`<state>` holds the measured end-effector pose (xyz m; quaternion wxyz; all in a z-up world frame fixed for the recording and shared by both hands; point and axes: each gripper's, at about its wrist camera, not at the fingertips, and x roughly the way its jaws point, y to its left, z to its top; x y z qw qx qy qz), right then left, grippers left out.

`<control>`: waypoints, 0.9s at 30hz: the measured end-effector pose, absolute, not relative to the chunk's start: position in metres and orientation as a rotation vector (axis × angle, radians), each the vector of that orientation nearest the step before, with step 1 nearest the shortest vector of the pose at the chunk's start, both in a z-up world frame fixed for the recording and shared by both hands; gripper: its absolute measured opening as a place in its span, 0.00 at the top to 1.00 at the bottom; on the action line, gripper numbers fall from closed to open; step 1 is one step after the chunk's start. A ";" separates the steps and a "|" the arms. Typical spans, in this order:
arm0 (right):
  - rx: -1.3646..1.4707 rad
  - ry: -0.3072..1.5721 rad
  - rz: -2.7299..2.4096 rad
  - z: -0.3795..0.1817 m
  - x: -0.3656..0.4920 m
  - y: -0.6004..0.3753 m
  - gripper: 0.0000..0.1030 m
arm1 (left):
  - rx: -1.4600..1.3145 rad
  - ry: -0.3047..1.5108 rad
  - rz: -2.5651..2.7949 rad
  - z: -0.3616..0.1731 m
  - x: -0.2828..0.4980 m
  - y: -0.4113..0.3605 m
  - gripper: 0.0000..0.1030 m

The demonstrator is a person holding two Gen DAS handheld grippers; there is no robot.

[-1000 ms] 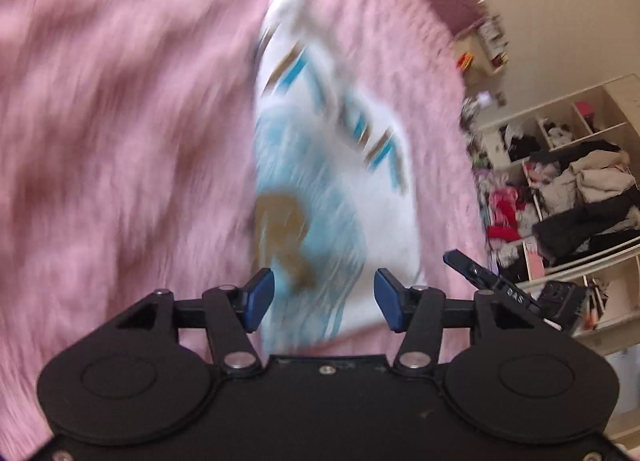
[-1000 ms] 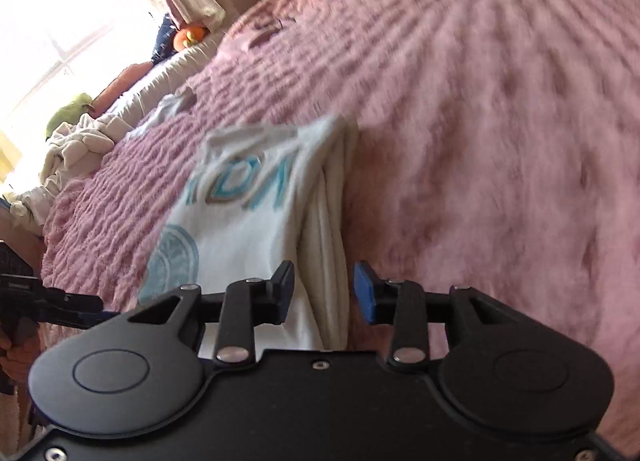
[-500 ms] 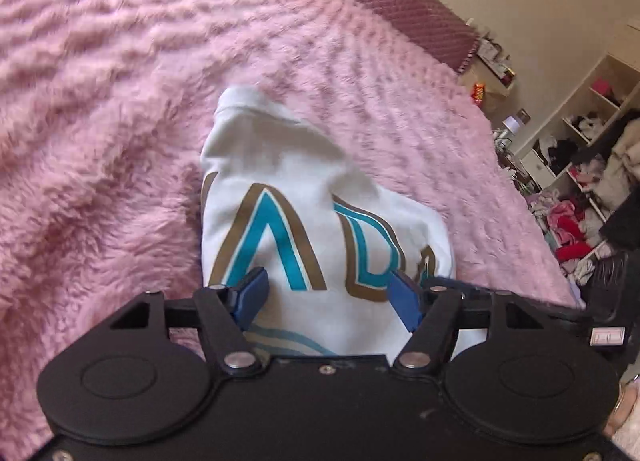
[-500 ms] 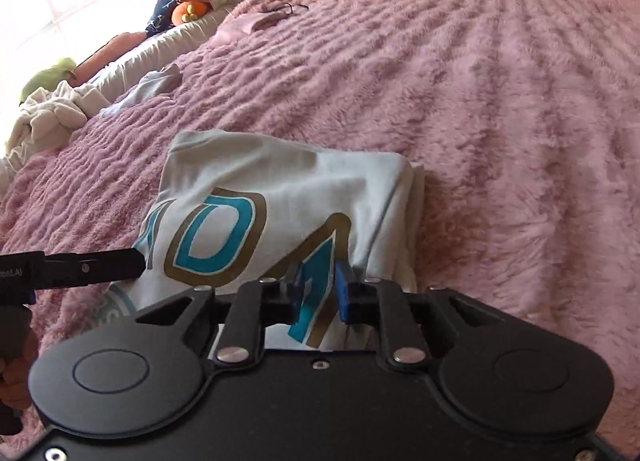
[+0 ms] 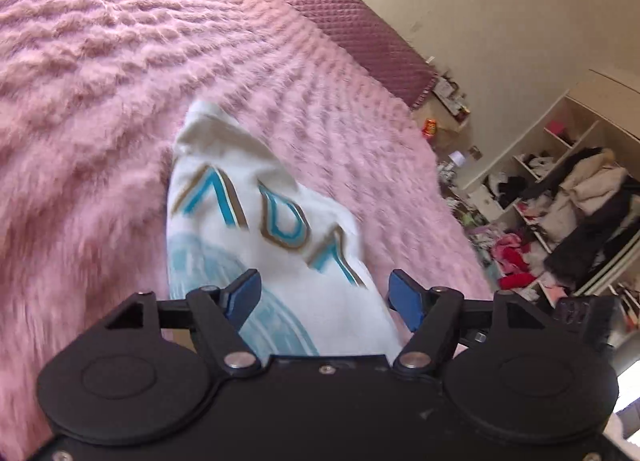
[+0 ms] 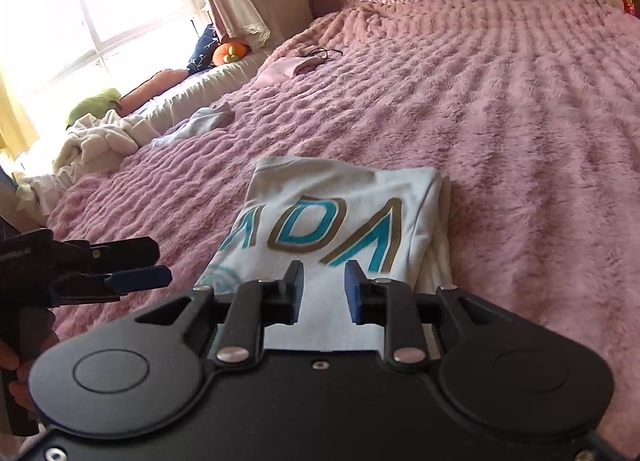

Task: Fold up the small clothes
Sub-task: 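Open both tools and press the folded sweatshirt flat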

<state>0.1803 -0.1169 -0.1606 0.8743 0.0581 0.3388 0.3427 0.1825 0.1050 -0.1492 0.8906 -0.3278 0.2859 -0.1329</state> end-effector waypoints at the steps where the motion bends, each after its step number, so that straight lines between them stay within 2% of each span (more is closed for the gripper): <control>1: 0.113 0.713 0.727 -0.165 0.171 -0.119 0.78 | -0.670 0.599 -0.281 -0.153 0.172 0.099 0.30; 6: 0.049 0.773 0.681 -0.194 0.156 -0.127 0.78 | -0.607 0.692 -0.247 -0.191 0.153 0.081 0.30; 8: 0.055 0.785 0.672 -0.202 0.158 -0.135 0.82 | -0.589 0.701 -0.238 -0.205 0.155 0.079 0.32; 12: 0.126 0.825 0.676 -0.205 0.158 -0.149 0.82 | -0.574 0.703 -0.230 -0.199 0.157 0.072 0.33; 16: 0.156 0.762 0.647 -0.184 0.138 -0.161 0.73 | -0.587 0.654 -0.227 -0.181 0.136 0.072 0.27; 27: 0.107 0.789 0.584 -0.209 0.124 -0.173 0.71 | -0.572 0.732 -0.176 -0.205 0.130 0.071 0.24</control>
